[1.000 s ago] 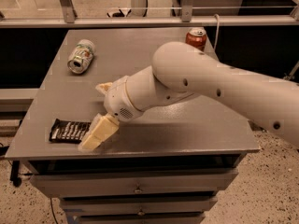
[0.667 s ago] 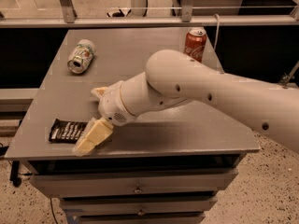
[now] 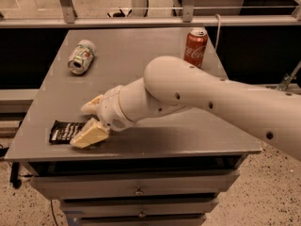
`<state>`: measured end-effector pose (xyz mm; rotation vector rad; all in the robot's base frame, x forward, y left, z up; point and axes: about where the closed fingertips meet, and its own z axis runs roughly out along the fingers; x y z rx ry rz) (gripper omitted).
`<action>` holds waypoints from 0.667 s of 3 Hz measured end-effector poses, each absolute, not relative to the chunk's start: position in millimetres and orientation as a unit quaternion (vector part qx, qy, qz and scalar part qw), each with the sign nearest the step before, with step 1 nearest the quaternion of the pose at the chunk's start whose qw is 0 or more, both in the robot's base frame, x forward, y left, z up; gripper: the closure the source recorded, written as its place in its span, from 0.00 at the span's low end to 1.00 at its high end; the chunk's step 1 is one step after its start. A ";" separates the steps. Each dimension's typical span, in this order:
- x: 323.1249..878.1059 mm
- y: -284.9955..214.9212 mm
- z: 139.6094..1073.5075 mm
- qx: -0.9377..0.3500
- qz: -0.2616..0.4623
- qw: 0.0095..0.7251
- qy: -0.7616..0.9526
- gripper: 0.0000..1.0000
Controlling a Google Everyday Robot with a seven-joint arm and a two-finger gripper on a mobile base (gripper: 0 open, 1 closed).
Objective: Pick rxbar chocolate
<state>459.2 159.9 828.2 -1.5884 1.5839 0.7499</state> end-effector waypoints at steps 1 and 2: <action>458.5 156.8 830.4 -0.622 0.281 0.384 0.621 0.64; 457.3 154.7 829.3 -0.619 0.278 0.387 0.624 0.87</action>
Offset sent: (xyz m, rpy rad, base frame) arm -0.0003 -0.0112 -0.0035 -0.0047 -0.0190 -0.0478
